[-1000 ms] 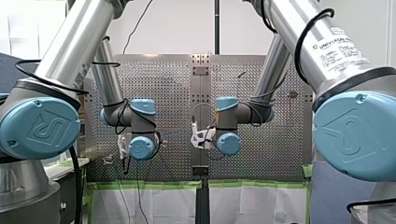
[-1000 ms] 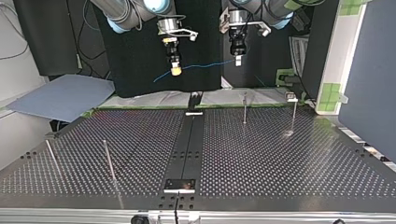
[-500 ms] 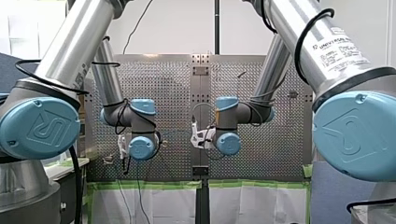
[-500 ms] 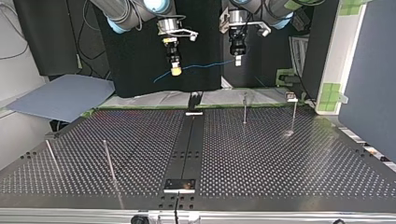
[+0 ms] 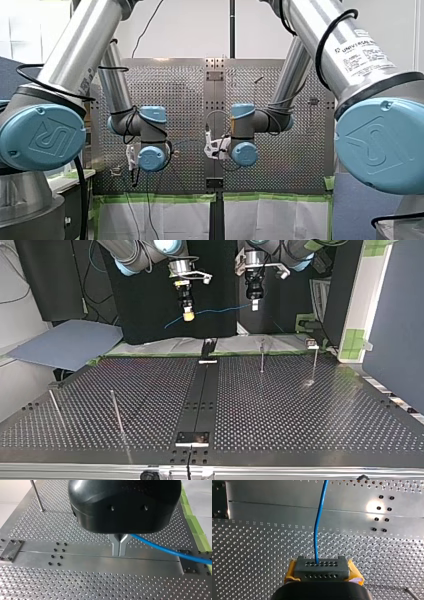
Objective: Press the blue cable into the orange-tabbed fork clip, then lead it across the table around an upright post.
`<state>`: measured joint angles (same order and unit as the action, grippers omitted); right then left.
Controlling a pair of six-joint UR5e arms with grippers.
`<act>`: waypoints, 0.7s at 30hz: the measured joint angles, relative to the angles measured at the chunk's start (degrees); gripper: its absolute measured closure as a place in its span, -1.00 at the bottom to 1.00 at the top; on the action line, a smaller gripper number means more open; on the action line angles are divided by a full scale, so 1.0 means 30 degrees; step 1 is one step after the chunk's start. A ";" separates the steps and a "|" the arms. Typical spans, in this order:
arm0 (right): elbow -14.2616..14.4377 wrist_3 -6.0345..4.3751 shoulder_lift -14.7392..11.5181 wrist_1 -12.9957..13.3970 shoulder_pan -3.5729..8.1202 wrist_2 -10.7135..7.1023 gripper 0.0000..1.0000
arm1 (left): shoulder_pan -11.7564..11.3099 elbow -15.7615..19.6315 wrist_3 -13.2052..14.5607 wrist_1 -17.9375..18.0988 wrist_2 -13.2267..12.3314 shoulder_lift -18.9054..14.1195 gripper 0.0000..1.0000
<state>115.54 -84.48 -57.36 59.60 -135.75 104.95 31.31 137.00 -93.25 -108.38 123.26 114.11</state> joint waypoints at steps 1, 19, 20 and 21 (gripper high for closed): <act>0.0000 0.0001 -0.0001 0.0000 0.0000 0.0001 1.00 | -0.0001 0.0001 0.0002 -0.0001 -0.0002 0.0001 1.00; -0.1988 -0.1270 0.1988 -0.1666 -0.1044 0.1989 1.00 | -0.1630 0.0117 0.0293 -0.1457 -0.2102 0.2721 1.00; -0.2180 -0.1277 0.2182 -0.1691 -0.1048 0.2180 1.00 | -0.1634 0.0117 0.0293 -0.1460 -0.2117 0.2904 1.00; -0.2310 -0.1280 0.2332 -0.1704 -0.1048 0.2333 1.00 | -0.1634 0.0117 0.0293 -0.1461 -0.2124 0.3007 1.00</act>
<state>108.61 -88.32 -50.36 54.48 -138.89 111.95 26.41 137.35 -92.37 -112.76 116.89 123.13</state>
